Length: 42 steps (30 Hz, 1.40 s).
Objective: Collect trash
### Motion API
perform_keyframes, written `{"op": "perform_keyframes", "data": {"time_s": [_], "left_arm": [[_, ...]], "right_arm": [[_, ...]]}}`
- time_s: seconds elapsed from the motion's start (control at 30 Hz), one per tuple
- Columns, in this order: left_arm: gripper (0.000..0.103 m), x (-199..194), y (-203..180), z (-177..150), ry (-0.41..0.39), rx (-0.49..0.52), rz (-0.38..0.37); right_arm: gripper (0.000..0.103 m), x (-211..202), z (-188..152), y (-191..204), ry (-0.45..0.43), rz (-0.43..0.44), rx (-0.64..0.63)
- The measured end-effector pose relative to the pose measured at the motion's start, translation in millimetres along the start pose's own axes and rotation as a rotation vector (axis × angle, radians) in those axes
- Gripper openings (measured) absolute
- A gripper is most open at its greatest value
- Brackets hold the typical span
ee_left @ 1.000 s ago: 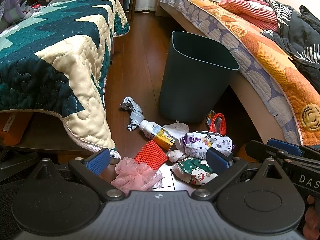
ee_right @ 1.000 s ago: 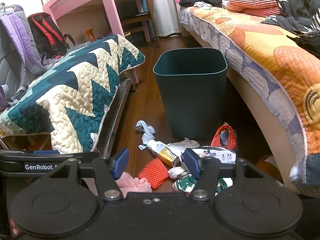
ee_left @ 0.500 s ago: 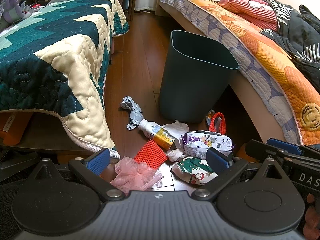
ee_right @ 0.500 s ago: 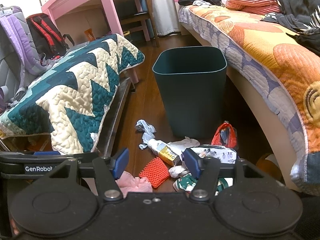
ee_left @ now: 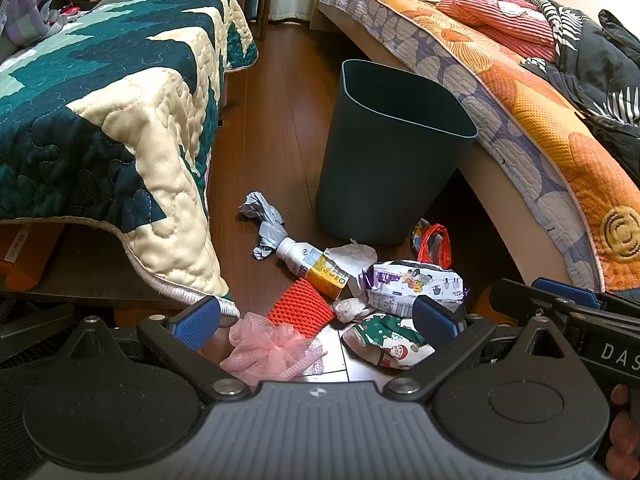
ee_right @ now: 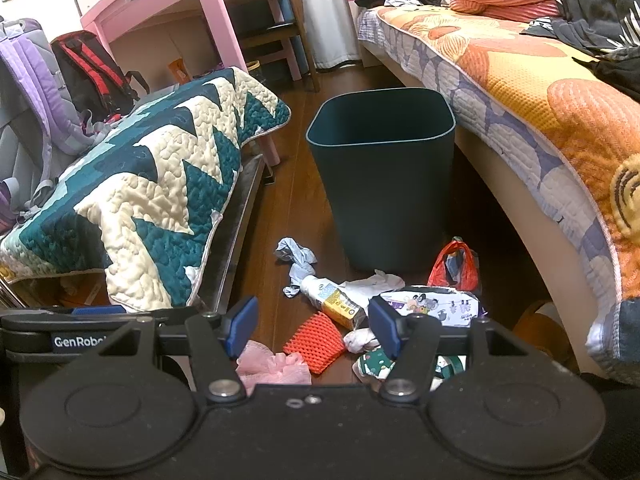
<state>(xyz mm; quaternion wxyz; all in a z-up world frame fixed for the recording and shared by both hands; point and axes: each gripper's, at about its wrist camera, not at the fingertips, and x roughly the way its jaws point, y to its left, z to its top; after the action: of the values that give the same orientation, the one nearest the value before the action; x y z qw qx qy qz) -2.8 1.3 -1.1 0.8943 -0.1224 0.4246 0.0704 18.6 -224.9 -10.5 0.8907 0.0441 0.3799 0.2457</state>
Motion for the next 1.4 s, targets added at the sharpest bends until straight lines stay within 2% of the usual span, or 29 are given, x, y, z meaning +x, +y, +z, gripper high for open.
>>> {"op": "perform_keyframes", "data": {"time_s": [0.47, 0.57, 0.67, 0.77, 0.87, 1.03, 1.2, 1.4], "left_arm": [[0.103, 0.4, -1.8, -2.0, -0.002, 0.000, 0.002], [0.103, 0.0, -0.9, -0.1, -0.006, -0.006, 0.010], [0.103, -2.6, 4.2, 5.6, -0.023, -0.036, -0.021], [0.103, -5.5, 6.5, 10.5, -0.043, -0.041, -0.020], [0.103, -4.2, 9.1, 13.1, -0.040, -0.044, -0.022], [0.103, 0.7, 8.9, 19.2, -0.029, -0.022, -0.019], [0.103, 8.2, 2.8, 32.2, -0.016, 0.093, -0.015], [0.103, 23.4, -1.6, 50.3, 0.029, 0.240, -0.057]], "right_arm": [[0.061, -1.6, 4.8, -1.5, 0.002, -0.004, 0.006], [0.062, -1.5, 30.1, -7.0, 0.001, 0.003, 0.006], [0.062, 5.4, 67.6, -18.6, -0.048, -0.045, -0.035], [0.062, 25.5, 107.8, -40.9, -0.070, -0.108, -0.038], [0.062, 57.4, 143.6, -62.9, -0.052, -0.118, -0.010], [0.061, 120.2, 181.0, -93.4, -0.022, -0.207, 0.015], [0.059, 167.8, 200.2, -115.7, 0.020, -0.262, 0.033], [0.057, 208.9, 217.7, -135.9, 0.104, -0.280, 0.043]]}}
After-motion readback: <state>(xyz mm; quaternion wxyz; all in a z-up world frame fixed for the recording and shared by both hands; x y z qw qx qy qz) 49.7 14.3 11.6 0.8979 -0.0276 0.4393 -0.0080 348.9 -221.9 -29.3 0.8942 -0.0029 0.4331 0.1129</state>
